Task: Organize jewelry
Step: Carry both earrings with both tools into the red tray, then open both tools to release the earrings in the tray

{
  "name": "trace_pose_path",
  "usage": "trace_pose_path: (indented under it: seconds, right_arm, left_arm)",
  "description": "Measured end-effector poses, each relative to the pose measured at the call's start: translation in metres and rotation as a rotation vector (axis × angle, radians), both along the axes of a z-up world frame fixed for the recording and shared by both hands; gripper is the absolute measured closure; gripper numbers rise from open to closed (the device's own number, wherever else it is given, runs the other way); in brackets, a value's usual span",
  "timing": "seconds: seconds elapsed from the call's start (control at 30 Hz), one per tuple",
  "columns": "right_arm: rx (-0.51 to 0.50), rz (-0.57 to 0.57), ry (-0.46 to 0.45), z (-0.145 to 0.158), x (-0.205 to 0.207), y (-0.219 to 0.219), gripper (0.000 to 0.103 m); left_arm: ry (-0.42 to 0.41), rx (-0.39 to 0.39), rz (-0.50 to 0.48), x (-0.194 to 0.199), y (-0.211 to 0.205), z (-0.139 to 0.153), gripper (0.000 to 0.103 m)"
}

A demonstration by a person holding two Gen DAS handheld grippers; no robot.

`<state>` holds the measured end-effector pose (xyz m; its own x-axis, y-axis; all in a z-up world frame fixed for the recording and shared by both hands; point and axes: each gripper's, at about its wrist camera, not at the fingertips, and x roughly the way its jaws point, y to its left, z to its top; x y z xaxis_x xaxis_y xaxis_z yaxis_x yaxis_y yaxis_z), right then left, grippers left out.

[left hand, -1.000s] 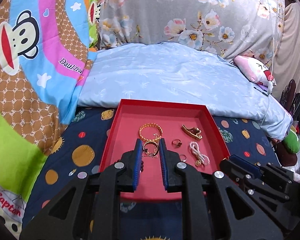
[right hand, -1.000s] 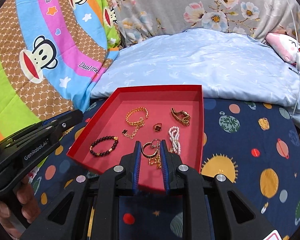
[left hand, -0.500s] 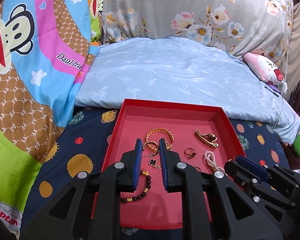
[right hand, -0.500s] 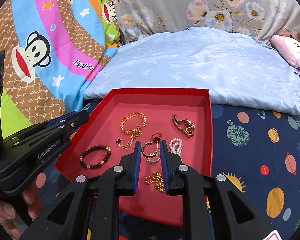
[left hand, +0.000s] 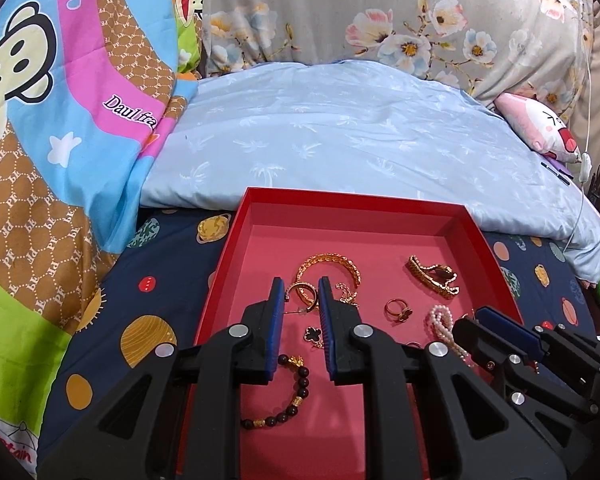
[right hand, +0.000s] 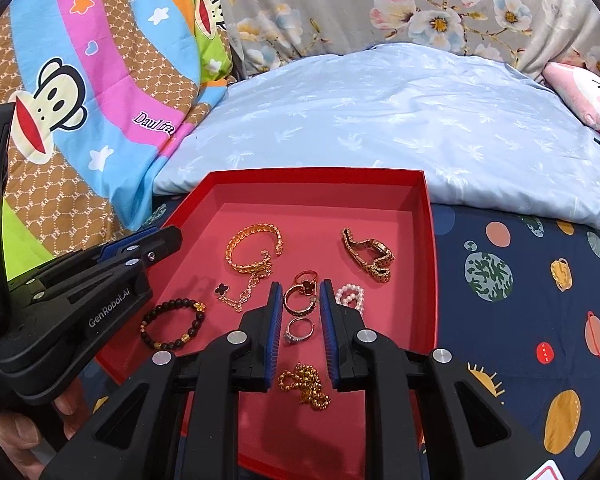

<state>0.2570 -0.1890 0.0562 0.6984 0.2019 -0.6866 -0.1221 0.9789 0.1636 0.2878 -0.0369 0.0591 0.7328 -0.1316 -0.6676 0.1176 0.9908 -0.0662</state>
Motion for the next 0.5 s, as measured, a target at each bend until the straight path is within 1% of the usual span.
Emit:
trace_pose_path:
  seconds: [0.23,0.5]
  right_arm:
    - [-0.005,-0.007,0.011,-0.0047,0.0049,-0.0004,0.085]
    - [-0.008,-0.011,0.009,-0.0050,0.0071,0.0001,0.084]
  left_arm:
    - [0.010,0.001,0.006,0.0053,-0.0002,-0.0047,0.086]
    - [0.002,0.007,0.007,0.0067,-0.0024,-0.0038,0.086]
